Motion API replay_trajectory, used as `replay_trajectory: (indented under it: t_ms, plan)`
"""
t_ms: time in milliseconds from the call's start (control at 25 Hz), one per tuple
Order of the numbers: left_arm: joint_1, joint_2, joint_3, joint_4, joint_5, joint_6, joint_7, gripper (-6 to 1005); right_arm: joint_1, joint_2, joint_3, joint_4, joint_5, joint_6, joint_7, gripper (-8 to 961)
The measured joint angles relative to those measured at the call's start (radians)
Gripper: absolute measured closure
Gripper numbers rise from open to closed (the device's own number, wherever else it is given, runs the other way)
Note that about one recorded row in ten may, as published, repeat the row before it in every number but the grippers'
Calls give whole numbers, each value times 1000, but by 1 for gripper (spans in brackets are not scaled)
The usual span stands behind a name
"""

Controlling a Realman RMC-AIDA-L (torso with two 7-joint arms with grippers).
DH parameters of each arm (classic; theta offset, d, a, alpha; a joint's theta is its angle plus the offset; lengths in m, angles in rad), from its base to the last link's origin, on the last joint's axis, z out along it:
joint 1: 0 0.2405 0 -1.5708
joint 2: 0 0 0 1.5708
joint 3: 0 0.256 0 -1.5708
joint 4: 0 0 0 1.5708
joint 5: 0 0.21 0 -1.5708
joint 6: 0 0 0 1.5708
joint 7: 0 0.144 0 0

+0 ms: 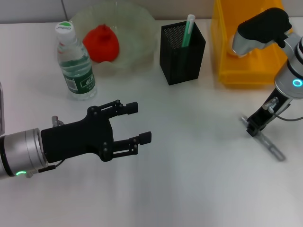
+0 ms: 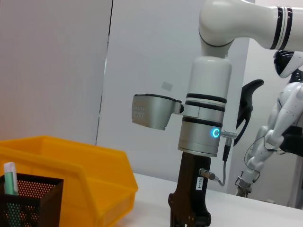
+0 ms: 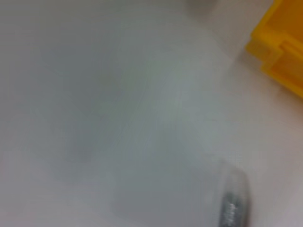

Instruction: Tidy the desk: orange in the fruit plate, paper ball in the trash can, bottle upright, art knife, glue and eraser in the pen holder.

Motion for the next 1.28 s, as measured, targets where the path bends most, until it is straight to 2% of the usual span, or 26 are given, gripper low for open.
replay_trajectory:
  t_ms: [200,400,520,560,600,720,760,880,920,960,1000,1120,1160,1280]
  plan:
    - [-2,0,0,0,0,0,0,215,-5,0,0,-13,3,2,-7,723]
    - [-2,0,0,0,0,0,0,215,-45,-2,5,-129,95,-21,-57,795]
    - [-2,0,0,0,0,0,0,215,-96,-6,15,-267,213,-43,-121,812]
    - [-3,0,0,0,0,0,0,215,-144,-7,36,-378,299,-38,-181,812]
    - [-3,0,0,0,0,0,0,215,-144,-7,36,-378,299,-38,-181,811]
    - [-3,0,0,0,-1,0,0,215,-210,-6,108,-494,465,-5,-310,810]
    - [-3,0,0,0,-2,0,0,215,-253,-5,162,-519,631,44,-435,814]
    - [-3,0,0,0,-2,0,0,215,-292,-7,201,-471,848,149,-607,818]
    - [-3,0,0,0,-2,0,0,215,-292,-7,201,-471,848,149,-607,818]
    - [-3,0,0,0,-3,1,0,215,-297,-8,222,-400,958,217,-710,818]
    - [-3,0,0,0,-3,1,0,215,-297,-8,222,-400,958,217,-710,818]
    - [-1,0,0,0,-15,1,1,215,-269,-8,260,-260,1075,297,-832,819]
    - [1,0,0,0,-19,1,2,215,-242,-10,277,-175,1107,337,-894,819]
    - [5,0,0,0,-34,1,11,215,-210,-11,284,-97,1116,378,-944,819]
